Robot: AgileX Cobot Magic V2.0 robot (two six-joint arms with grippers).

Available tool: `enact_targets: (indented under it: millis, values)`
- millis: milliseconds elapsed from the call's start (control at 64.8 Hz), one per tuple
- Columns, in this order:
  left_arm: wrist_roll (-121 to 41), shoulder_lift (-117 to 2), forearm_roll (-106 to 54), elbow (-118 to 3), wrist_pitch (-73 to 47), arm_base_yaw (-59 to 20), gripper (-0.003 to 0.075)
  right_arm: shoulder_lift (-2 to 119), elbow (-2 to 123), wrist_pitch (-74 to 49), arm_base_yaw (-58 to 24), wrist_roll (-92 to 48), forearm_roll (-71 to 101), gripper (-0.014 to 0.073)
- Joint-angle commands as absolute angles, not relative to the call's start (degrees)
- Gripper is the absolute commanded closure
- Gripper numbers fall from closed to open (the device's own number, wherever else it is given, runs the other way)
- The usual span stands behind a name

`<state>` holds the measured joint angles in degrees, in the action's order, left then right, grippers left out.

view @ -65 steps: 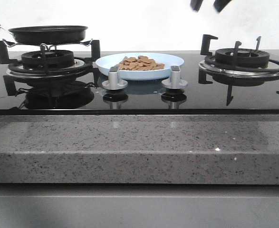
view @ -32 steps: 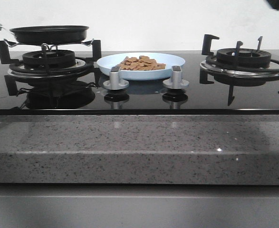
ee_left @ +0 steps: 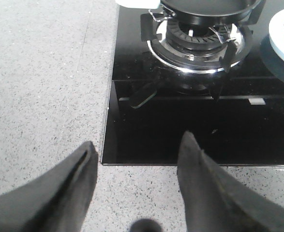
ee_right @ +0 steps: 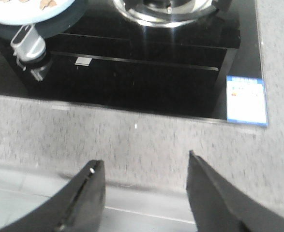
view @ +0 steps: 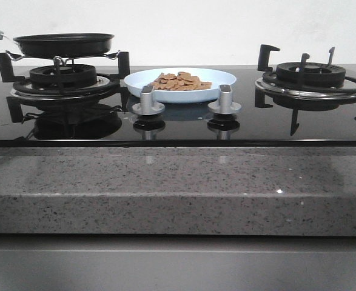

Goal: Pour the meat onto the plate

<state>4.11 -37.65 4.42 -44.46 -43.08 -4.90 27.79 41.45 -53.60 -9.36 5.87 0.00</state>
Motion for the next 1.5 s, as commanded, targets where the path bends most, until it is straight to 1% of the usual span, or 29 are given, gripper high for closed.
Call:
enact_targets:
  millis: [0,93,139,170,216,340,386,417,478,1034,1142,1204,1266,1482]
  values:
    - [4.9,-37.0,4.4,-45.1,-37.3,-5.2,0.0354,25.5,41.8,-51.0,-8.9,6.0,-0.7,0.0181]
    - [4.9,-36.9,4.1,-45.1,-37.5,-5.2,0.0360,24.4,41.3,-51.2,-8.9,6.0,-0.7,0.0186]
    - [4.9,-36.9,4.1,-45.1,-37.5,-5.2,0.0385,24.4,41.3,-51.3,-8.9,6.0,-0.7,0.0206]
    - [4.9,-36.9,4.1,-45.1,-37.3,-5.2,0.0420,24.4,41.3,-51.3,-8.9,6.0,-0.7,0.0234]
    - [4.9,-36.9,4.1,-45.1,-37.3,-5.2,0.0475,24.4,41.3,-51.2,-8.9,6.0,-0.7,0.0313]
    - [4.9,-36.9,4.1,-45.1,-37.2,-5.2,0.0657,24.4,41.3,-51.1,-8.9,6.0,-0.7,0.0501]
    - [4.9,-36.9,4.1,-45.1,-37.2,-5.2,0.0708,24.4,41.3,-51.1,-8.9,6.0,-0.7,0.0566]
    - [4.9,-36.9,4.1,-45.1,-37.2,-5.2,0.0738,24.4,41.3,-51.1,-8.9,6.0,-0.7,0.0601]
    - [4.9,-36.9,4.1,-45.1,-36.5,-5.2,0.0741,24.4,41.3,-51.0,-8.9,6.0,-0.7,0.0666]
    - [4.9,-36.9,3.8,-45.1,-35.7,-5.2,0.0741,24.4,41.3,-51.1,-8.9,6.0,-0.6,0.0664]
    - [4.9,-33.7,4.5,-42.9,-32.1,-4.6,0.0741,24.4,41.3,-51.1,-8.9,6.0,-0.6,0.0664]
    - [4.9,-30.4,3.8,-40.1,-30.9,-3.8,0.0741,24.4,41.3,-51.1,-8.9,6.0,-0.6,0.0664]
    - [4.9,-26.2,2.6,-34.7,-29.3,-2.4,0.0741,24.4,41.3,-51.1,-8.9,6.0,-0.6,0.0664]
    - [4.9,-10.0,-0.8,-13.8,-13.5,-0.2,0.0741,24.4,41.3,-51.1,-8.9,6.0,-0.6,0.0664]
